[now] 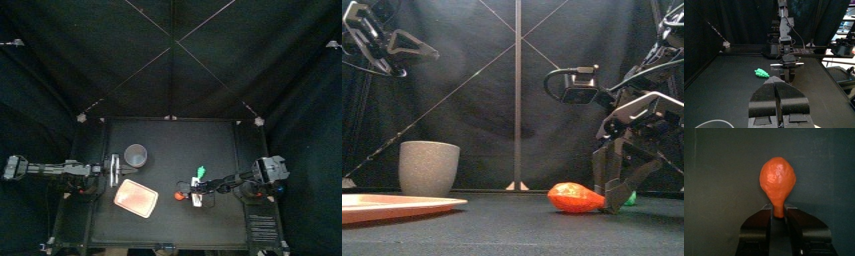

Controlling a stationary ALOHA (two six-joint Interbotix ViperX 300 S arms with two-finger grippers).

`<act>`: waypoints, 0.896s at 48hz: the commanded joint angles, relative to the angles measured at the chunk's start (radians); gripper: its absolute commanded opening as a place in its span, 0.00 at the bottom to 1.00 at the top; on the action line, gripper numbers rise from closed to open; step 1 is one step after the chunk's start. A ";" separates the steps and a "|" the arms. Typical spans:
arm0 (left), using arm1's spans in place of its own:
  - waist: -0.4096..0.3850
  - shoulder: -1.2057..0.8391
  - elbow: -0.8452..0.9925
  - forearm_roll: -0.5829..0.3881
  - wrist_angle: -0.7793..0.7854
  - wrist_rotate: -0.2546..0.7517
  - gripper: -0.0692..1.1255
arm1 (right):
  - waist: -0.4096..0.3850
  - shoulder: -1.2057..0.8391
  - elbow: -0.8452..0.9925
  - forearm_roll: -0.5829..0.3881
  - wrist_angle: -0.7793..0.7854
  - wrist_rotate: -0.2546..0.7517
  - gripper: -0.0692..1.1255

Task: Pick the drumstick then place it in the grey bowl
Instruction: Place drumstick in the grey bowl

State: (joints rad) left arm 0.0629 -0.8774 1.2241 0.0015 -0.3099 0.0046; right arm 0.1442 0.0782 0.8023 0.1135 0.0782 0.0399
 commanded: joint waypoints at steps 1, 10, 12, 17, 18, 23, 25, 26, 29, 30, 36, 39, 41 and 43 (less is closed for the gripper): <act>0.003 0.003 -0.014 -0.002 -0.009 -0.002 0.06 | 0.002 -0.012 -0.026 -0.003 0.003 0.000 0.45; 0.003 0.002 -0.014 0.000 -0.009 0.002 0.06 | -0.015 -0.052 -0.107 -0.061 0.003 -0.011 0.44; 0.006 0.003 -0.015 0.000 -0.009 0.002 0.06 | -0.055 -0.066 -0.147 -0.104 0.002 -0.012 0.44; 0.009 0.002 -0.017 0.008 -0.009 0.002 0.06 | -0.152 -0.075 -0.252 -0.227 -0.005 -0.005 0.44; 0.011 0.002 -0.018 0.009 -0.009 0.002 0.06 | -0.170 -0.072 -0.272 -0.249 -0.008 -0.005 0.44; 0.012 0.002 -0.018 0.015 -0.009 0.002 0.06 | -0.265 -0.034 -0.359 -0.342 -0.032 -0.002 0.44; 0.014 0.003 -0.018 0.015 -0.009 0.002 0.06 | -0.304 -0.005 -0.405 -0.374 -0.057 0.000 0.44; 0.012 0.002 -0.018 0.015 -0.009 0.002 0.06 | -0.316 0.009 -0.425 -0.380 -0.066 0.000 0.44; 0.012 0.002 -0.018 0.017 -0.009 0.002 0.06 | -0.345 0.060 -0.483 -0.390 -0.092 -0.003 0.44; 0.014 0.002 -0.018 0.017 -0.009 0.002 0.06 | -0.351 0.075 -0.503 -0.393 -0.097 -0.006 0.44; 0.014 0.002 -0.015 0.017 -0.009 0.002 0.06 | -0.365 0.175 -0.620 -0.402 -0.098 -0.012 0.45; 0.018 0.002 -0.012 0.015 -0.011 0.002 0.06 | -0.368 0.218 -0.672 -0.411 -0.087 -0.012 0.46; 0.021 0.002 -0.011 0.014 -0.009 0.002 0.06 | -0.368 0.241 -0.703 -0.419 -0.078 -0.012 0.46; 0.025 0.002 -0.009 0.014 -0.009 0.002 0.06 | -0.370 0.265 -0.736 -0.420 -0.064 -0.009 0.48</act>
State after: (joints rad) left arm 0.0798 -0.8790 1.2257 0.0153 -0.3099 0.0061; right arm -0.2255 0.3405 0.1427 -0.3022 0.0031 0.0291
